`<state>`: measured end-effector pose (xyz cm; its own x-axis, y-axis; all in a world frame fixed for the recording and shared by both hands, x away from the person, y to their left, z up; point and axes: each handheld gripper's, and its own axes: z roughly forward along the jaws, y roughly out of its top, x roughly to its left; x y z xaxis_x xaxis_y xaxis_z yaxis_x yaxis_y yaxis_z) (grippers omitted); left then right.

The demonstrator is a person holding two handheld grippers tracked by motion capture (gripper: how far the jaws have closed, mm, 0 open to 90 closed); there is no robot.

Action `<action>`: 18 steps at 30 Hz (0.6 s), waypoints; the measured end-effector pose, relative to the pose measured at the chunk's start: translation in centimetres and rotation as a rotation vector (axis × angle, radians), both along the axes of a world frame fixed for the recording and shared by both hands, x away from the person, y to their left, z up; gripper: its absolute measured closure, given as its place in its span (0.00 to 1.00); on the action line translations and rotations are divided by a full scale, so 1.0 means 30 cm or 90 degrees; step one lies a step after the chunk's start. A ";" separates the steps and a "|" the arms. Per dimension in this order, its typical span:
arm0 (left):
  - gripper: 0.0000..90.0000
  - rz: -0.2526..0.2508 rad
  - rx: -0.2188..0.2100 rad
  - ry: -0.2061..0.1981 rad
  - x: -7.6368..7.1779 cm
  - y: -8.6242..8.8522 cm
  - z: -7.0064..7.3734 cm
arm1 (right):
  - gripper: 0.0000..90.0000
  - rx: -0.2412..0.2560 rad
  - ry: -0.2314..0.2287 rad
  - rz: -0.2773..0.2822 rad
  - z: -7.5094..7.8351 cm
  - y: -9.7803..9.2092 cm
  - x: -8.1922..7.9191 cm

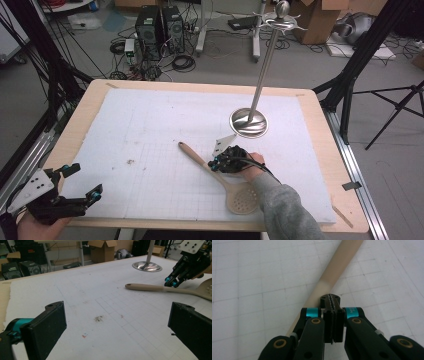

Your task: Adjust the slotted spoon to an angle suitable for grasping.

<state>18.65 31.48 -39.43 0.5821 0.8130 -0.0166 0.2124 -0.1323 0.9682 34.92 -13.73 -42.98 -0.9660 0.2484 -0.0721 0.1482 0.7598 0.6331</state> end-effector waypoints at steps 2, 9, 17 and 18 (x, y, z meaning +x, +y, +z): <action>0.02 0.000 -0.002 -0.001 0.000 -0.002 0.001 | 1.00 0.001 0.001 0.003 0.000 0.001 0.001; 0.02 0.000 -0.001 -0.001 0.000 -0.001 0.000 | 1.00 0.000 -0.002 -0.001 0.001 0.004 0.000; 0.02 0.000 -0.004 -0.003 0.001 0.000 0.004 | 1.00 0.023 0.001 -0.039 0.031 -0.018 0.001; 0.02 0.000 -0.003 -0.003 0.002 -0.001 0.004 | 1.00 0.025 0.000 -0.047 0.037 -0.022 -0.002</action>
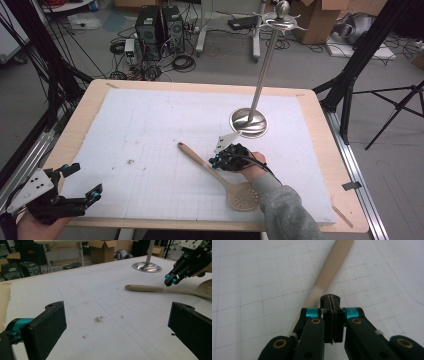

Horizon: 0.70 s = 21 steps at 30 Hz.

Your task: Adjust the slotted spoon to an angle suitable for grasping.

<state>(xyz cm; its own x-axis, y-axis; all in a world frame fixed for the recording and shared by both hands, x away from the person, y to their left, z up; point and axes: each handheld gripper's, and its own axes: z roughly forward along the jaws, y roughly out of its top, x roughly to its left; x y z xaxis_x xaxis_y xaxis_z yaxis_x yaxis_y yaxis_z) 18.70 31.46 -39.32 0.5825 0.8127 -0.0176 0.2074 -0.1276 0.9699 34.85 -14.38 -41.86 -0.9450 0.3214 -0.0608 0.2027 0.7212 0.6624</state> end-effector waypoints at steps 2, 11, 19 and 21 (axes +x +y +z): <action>0.02 -0.002 0.003 0.001 0.001 -0.001 0.000 | 1.00 0.006 -0.001 -0.013 0.012 -0.006 -0.008; 0.02 -0.006 -0.001 0.000 0.006 -0.004 0.001 | 0.82 0.016 -0.005 -0.055 0.057 -0.017 -0.057; 0.02 -0.013 -0.003 0.001 0.023 -0.009 0.001 | 0.55 0.041 -0.004 -0.098 0.061 -0.029 -0.109; 0.02 -0.015 -0.002 0.001 0.027 -0.012 0.001 | 0.49 0.042 -0.003 -0.102 0.058 -0.031 -0.119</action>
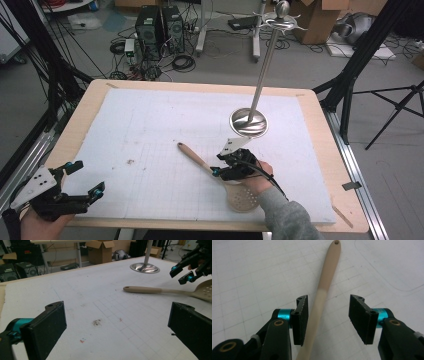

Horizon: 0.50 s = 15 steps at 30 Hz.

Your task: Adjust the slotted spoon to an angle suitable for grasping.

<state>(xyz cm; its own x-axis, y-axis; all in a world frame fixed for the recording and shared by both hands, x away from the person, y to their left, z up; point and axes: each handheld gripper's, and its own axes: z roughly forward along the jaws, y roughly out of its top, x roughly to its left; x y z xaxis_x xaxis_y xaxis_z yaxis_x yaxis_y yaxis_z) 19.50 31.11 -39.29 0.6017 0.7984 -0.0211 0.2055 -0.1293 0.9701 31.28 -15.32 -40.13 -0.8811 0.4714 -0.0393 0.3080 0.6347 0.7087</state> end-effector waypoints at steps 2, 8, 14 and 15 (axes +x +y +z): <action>0.02 -0.002 -0.001 0.000 0.003 -0.003 0.000 | 0.44 -0.003 0.006 -0.010 -0.002 -0.001 -0.010; 0.02 -0.007 -0.002 0.001 0.012 -0.010 -0.001 | 0.30 -0.010 0.005 -0.010 -0.008 -0.005 -0.031; 0.02 -0.009 -0.002 0.002 0.016 -0.012 -0.002 | 0.16 -0.013 0.026 -0.009 -0.015 -0.003 -0.038; 0.02 -0.008 -0.002 0.003 0.015 -0.013 -0.002 | 0.16 -0.014 0.024 -0.007 -0.015 -0.003 -0.038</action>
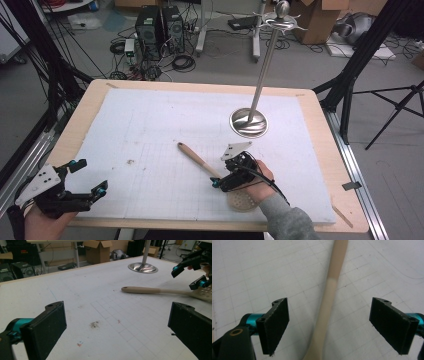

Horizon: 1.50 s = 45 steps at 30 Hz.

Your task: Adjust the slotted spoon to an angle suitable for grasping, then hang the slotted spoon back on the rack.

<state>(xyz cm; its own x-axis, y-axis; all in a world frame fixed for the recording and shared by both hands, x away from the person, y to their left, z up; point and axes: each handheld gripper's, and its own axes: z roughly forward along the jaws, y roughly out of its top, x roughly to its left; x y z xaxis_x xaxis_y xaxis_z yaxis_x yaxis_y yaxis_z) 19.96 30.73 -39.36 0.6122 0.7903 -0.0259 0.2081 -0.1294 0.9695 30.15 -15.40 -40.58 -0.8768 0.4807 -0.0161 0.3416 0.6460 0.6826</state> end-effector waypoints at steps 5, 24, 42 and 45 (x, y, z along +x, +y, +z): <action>0.02 0.000 0.000 0.000 0.000 0.000 -0.001 | 0.15 -0.006 0.008 0.001 -0.004 0.002 0.001; 0.02 0.000 0.002 0.002 -0.003 -0.001 -0.002 | 0.27 -0.060 0.054 -0.009 -0.036 0.016 0.022; 0.02 -0.001 0.001 0.004 -0.002 -0.002 -0.003 | 0.48 -0.102 0.097 -0.036 -0.037 0.026 0.021; 0.02 -0.001 0.001 0.003 -0.002 -0.003 -0.003 | 0.52 -0.112 0.101 -0.034 -0.039 0.031 0.015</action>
<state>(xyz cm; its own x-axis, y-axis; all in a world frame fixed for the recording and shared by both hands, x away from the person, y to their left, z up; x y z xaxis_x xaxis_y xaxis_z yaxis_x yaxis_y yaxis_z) 19.91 30.64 -39.46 0.6131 0.7895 -0.0274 0.2126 -0.1314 0.9683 30.59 -14.46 -41.75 -0.8486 0.5281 0.0323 0.4725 0.7289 0.4954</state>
